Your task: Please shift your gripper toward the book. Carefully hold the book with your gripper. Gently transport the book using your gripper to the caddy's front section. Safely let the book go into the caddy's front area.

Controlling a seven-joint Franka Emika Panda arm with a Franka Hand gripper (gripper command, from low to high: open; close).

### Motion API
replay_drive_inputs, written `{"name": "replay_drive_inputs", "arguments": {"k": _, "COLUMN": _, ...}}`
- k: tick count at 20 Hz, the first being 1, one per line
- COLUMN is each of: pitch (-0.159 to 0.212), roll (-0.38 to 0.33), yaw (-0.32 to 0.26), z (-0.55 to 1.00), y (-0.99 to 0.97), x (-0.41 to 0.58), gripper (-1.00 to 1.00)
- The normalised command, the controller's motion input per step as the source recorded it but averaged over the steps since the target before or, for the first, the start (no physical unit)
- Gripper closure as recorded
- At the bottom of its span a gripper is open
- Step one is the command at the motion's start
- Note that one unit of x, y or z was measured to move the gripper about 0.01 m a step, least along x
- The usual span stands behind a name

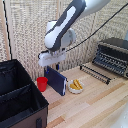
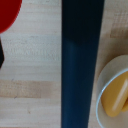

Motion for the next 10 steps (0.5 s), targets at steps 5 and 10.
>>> {"name": "replay_drive_inputs", "arguments": {"k": 5, "pitch": 0.065, "roll": 0.0, "yaw": -0.04, "z": -0.1, "y": -0.07, "x": 0.033, "gripper": 1.0}}
{"name": "replay_drive_inputs", "arguments": {"k": 10, "pitch": 0.072, "roll": 0.0, "yaw": -0.018, "z": -0.1, "y": -0.04, "x": 0.011, "gripper": 1.0}}
